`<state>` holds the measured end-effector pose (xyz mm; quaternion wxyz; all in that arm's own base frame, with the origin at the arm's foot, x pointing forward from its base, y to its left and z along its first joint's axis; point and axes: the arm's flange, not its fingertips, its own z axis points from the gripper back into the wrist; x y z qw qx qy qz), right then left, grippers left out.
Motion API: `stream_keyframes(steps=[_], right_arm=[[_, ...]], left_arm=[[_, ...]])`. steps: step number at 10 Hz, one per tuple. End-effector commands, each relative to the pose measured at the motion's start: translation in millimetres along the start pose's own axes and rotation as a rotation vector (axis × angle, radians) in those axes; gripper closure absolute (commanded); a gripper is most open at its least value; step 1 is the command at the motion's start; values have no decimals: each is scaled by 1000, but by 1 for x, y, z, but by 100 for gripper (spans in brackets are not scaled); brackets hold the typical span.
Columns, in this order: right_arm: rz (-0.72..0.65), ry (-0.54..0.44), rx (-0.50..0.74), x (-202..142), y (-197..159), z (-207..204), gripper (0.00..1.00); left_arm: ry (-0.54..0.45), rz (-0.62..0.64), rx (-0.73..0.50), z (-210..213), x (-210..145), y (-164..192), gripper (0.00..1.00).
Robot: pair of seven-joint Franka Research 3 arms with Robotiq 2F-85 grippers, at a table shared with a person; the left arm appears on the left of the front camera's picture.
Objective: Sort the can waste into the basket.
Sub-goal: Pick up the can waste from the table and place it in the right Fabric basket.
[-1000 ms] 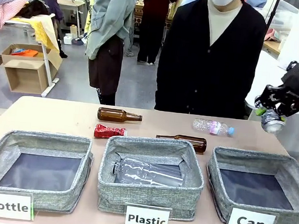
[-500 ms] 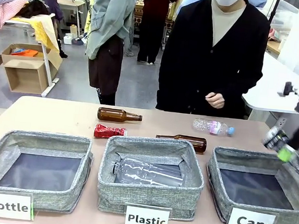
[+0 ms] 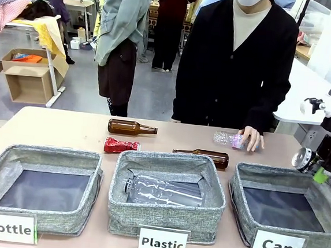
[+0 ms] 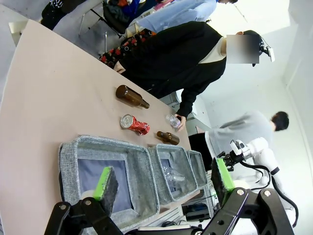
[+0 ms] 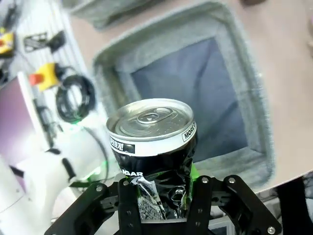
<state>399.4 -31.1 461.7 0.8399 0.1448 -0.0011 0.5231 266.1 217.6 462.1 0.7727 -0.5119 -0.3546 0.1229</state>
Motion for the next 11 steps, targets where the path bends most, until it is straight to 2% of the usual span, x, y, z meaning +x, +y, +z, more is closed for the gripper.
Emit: stream_keyframes(steps=[1, 3, 4, 5, 6, 9, 11], right_arm=[[13, -11, -67, -7, 7, -12, 100], [11, 8, -82, -6, 5, -13, 100], [41, 11, -88, -7, 2, -13, 19], [96, 20, -81, -8, 2, -14, 4], [77, 22, -78, -7, 1, -15, 0], [51, -2, -75, -8, 0, -13, 0], [-48, -99, -35, -9, -3, -6, 0]], left_arm=[[-15, -20, -17, -1, 1, 0, 0], [-15, -20, -17, -1, 1, 0, 0], [-15, -20, -17, -1, 1, 0, 0], [-15, -20, -17, -1, 1, 0, 0], [-15, -20, -17, -1, 1, 0, 0], [-15, -20, -17, -1, 1, 0, 0], [-15, -20, -17, -1, 1, 0, 0]])
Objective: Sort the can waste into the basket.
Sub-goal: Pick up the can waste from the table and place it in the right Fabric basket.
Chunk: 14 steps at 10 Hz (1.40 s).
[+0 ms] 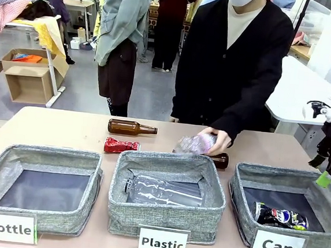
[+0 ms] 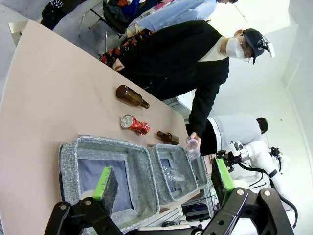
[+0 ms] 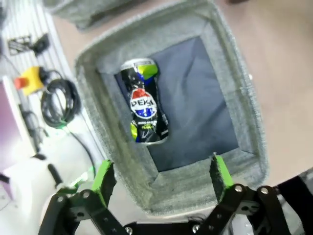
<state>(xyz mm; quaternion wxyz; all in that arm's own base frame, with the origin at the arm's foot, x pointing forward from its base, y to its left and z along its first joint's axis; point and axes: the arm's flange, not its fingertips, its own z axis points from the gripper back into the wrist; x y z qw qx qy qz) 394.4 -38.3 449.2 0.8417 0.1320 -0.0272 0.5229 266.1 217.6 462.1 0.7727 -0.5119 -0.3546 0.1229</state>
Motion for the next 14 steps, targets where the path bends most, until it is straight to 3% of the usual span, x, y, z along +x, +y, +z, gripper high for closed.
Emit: stream_keyframes(steps=[1, 2, 3, 4, 5, 6, 7, 9, 11, 12, 14], right_arm=[[-223, -173, 72, -1, -4, 14, 0], [-435, -329, 180, -4, -8, 27, 0], [-799, -590, 452, -11, -17, 44, 0], [-1136, -1012, 471, -14, -34, 60, 0], [-1298, -1235, 583, -18, -42, 68, 0], [-1366, -1380, 729, -28, -48, 76, 0], [-1319, -1457, 916, -44, -54, 82, 0], [-1175, -1479, 1129, -83, -61, 84, 0], [-1197, -1488, 1096, -103, -70, 78, 0], [-1010, -809, 840, -97, -65, 82, 0], [-1010, -809, 840, -97, -65, 82, 0]], left_arm=[[-15, -20, -17, -1, 1, 0, 0], [-15, -20, -17, -1, 1, 0, 0], [-15, -20, -17, -1, 1, 0, 0], [-15, -20, -17, -1, 1, 0, 0], [-15, -20, -17, -1, 1, 0, 0], [-15, -20, -17, -1, 1, 0, 0], [-15, -20, -17, -1, 1, 0, 0], [-15, -20, -17, -1, 1, 0, 0], [-15, -20, -17, -1, 1, 0, 0], [-15, -20, -17, -1, 1, 0, 0], [-15, -20, -17, -1, 1, 0, 0]])
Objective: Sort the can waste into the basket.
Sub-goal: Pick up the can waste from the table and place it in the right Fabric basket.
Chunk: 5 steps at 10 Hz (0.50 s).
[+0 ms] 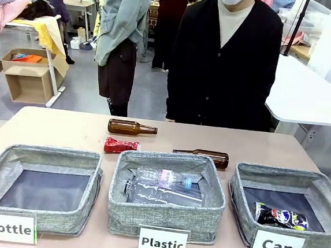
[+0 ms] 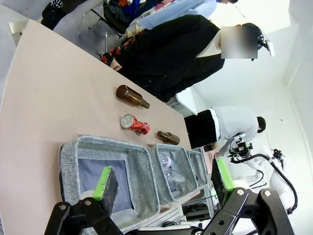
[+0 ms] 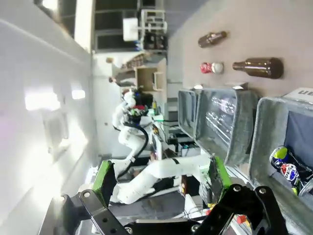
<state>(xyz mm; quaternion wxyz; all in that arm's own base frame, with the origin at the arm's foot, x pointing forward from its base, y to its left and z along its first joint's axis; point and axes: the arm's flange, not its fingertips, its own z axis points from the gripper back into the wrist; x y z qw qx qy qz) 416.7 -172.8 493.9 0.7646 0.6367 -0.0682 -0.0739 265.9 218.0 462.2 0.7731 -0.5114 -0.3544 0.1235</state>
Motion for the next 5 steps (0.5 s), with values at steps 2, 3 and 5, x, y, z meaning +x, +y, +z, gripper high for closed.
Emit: stream_keyframes(steps=[2, 3, 5], right_arm=[[46, 34, -48, -1, 4, -1, 0], [46, 34, -48, -1, 4, -1, 0], [46, 34, -48, -1, 4, -1, 0]], left_arm=[[-15, -20, -19, -1, 1, 0, 0], [-15, -20, -19, -1, 1, 0, 0], [-15, -20, -19, -1, 1, 0, 0]])
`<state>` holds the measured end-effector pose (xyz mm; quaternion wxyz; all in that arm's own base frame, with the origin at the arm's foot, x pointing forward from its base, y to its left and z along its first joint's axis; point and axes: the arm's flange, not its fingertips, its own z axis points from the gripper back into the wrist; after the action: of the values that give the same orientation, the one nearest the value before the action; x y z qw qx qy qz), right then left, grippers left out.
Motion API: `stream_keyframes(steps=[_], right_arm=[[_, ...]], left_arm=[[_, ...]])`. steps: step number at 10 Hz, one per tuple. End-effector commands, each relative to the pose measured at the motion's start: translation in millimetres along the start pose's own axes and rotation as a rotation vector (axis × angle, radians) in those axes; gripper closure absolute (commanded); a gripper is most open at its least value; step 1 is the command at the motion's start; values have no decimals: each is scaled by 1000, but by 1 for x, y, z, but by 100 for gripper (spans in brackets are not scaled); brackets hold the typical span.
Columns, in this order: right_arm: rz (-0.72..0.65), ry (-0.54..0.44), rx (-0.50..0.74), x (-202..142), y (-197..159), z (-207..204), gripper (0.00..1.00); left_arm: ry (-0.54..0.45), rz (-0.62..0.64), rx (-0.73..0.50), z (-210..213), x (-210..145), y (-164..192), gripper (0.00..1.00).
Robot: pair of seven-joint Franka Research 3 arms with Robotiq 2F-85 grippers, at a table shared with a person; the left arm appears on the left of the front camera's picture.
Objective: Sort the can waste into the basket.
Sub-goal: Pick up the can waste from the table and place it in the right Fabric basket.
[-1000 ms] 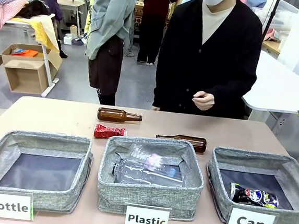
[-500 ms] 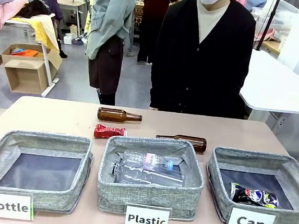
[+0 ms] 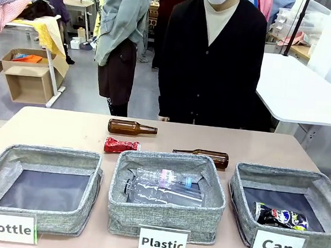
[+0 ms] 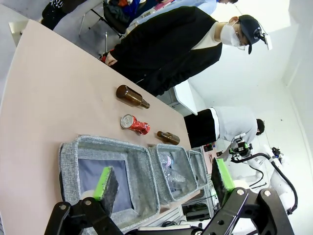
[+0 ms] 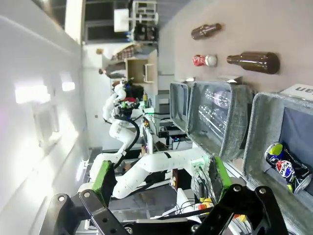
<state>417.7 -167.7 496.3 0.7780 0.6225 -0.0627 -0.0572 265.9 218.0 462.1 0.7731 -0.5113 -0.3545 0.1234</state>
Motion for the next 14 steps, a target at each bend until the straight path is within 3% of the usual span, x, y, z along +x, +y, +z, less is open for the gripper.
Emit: stream_keyframes(steps=[1, 6, 7, 10, 11, 13, 14], right_arm=[[24, 4, -11, -1, 1, 3, 0], [24, 4, -11, -1, 1, 3, 0], [24, 4, -11, -1, 1, 3, 0], [24, 4, -11, -1, 1, 3, 0], [24, 4, -11, -1, 1, 3, 0], [24, 4, -11, -1, 1, 3, 0], [24, 4, -11, -1, 1, 3, 0]], left_arm=[[-15, -20, -19, -1, 1, 0, 0], [0, 0, 0, 0, 0, 0, 0], [3, -118, 11, -17, -11, -41, 0], [213, -412, 112, -141, -26, -116, 0], [303, -485, 106, -180, -35, -127, 0], [416, -768, 162, -257, -71, -130, 0], [582, -898, 190, -277, -97, -123, 0]])
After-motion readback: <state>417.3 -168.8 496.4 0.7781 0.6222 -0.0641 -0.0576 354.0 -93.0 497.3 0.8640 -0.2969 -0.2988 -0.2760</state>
